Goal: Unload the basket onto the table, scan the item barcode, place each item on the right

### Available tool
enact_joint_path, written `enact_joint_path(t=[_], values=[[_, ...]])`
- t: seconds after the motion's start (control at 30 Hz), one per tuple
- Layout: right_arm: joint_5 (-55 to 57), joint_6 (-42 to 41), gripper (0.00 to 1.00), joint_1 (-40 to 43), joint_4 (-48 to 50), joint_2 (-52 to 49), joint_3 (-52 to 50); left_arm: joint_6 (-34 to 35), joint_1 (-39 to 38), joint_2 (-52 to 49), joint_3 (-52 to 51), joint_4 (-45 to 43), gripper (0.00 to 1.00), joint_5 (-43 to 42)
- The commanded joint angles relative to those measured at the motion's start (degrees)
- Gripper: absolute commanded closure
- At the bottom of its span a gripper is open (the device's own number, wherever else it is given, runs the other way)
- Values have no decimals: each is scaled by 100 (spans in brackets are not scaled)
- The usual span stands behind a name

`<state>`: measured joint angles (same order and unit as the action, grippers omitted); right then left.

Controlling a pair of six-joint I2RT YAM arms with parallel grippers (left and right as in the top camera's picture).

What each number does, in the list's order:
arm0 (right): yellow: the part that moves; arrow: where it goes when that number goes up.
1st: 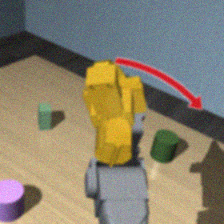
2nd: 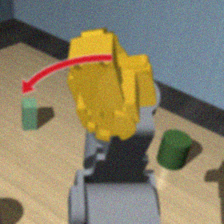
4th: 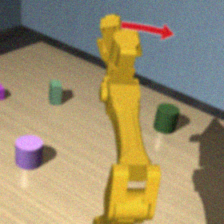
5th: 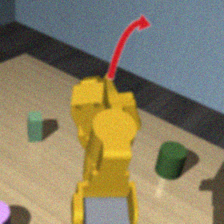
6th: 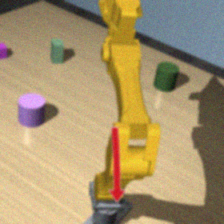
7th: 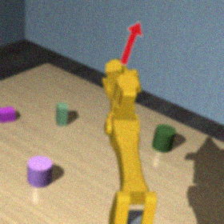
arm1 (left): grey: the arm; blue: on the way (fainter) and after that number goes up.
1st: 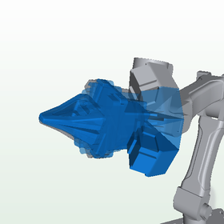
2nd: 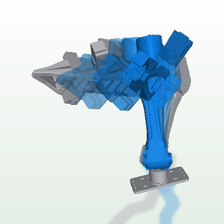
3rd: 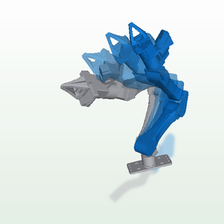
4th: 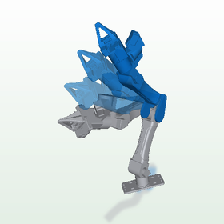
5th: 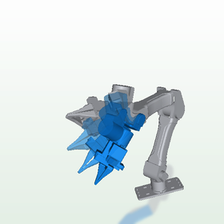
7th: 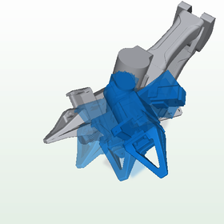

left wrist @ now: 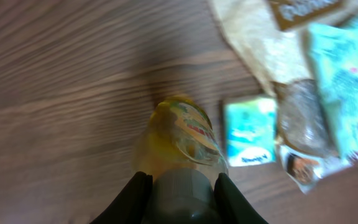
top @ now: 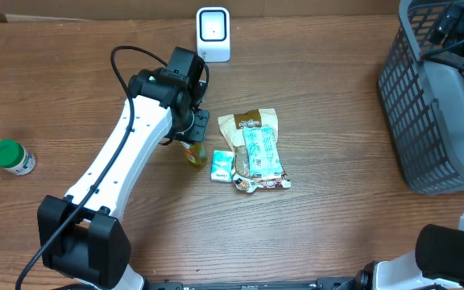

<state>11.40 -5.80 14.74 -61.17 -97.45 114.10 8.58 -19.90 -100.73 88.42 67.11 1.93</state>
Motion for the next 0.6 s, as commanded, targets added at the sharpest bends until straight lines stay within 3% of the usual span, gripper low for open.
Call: enact_joint_path(t=[0.0,0.17,0.33,0.57], values=[[57,-22,0,2,20,55,103,922,-11,245,-39,66,85,946],[57,-22,0,2,20,55,103,2218,-11,404,-39,216,88,1650],[57,-22,0,2,20,55,103,3163,-11,400,-42,181,91,1663],[57,-22,0,2,20,55,103,4022,-11,400,-59,-90,90,1663]])
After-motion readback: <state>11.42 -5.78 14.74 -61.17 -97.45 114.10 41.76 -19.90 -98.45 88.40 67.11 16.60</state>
